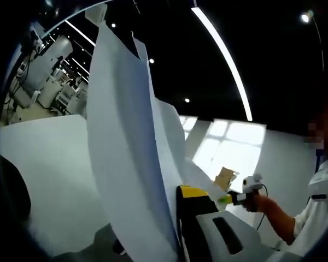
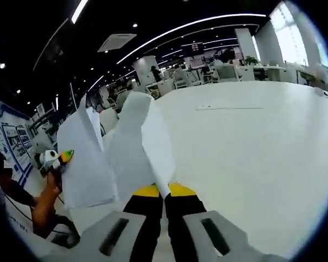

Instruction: Organize the stack of printing papers by aligning and flattening the scattered papers on the table

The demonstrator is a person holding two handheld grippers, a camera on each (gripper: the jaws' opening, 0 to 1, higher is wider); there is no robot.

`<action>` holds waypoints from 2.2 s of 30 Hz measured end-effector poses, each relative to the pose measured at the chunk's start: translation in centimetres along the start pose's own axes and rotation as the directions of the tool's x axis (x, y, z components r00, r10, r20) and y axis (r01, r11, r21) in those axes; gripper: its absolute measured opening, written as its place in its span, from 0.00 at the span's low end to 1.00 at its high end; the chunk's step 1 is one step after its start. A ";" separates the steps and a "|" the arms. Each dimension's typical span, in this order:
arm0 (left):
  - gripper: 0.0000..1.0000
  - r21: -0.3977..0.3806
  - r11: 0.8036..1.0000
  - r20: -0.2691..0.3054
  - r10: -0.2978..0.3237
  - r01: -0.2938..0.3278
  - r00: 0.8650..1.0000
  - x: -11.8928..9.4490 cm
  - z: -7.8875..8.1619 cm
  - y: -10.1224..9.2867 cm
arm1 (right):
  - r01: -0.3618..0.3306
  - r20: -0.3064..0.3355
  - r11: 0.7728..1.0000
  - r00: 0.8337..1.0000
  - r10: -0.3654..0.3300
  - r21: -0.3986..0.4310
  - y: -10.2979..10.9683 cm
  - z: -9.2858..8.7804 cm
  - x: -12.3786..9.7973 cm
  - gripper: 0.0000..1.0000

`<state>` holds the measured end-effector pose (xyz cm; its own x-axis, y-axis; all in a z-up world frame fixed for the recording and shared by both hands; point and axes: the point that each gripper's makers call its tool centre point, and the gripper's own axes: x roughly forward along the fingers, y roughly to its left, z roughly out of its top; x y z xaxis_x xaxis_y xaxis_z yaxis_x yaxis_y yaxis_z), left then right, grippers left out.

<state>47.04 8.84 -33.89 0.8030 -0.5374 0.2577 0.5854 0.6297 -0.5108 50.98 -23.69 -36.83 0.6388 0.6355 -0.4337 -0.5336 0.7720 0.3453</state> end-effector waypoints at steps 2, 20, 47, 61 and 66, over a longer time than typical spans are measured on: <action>0.06 -0.001 1.000 -0.003 0.003 -0.003 1.000 0.1 0.0 0.1 | -0.010 0.023 1.000 1.000 0.009 0.022 -0.1 0.4 -0.6 0.00; 0.07 0.025 0.997 -0.047 0.068 -0.067 0.997 0.5 -0.8 1.3 | -0.043 0.186 0.996 0.982 0.026 0.085 -0.4 4.3 -3.8 0.00; 0.07 -0.023 0.989 -0.093 0.142 -0.145 0.985 1.0 -1.8 2.1 | -0.205 0.289 0.969 0.944 0.159 0.135 3.2 6.3 -2.1 0.00; 0.06 -0.134 0.978 -0.100 0.149 -0.162 0.984 1.7 -2.2 2.3 | -0.249 0.246 0.957 0.947 0.209 0.147 5.3 5.6 1.2 0.00; 0.06 -0.140 0.978 -0.102 0.140 -0.153 0.985 1.7 -2.4 2.0 | -0.258 0.237 0.955 0.946 0.219 0.148 5.8 5.6 2.3 0.00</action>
<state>49.28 7.85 -36.42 0.8610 -0.4989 0.0985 0.4338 0.6195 -0.6542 52.43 -17.71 -31.18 0.6188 0.7734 -0.1377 -0.5924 0.5745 0.5648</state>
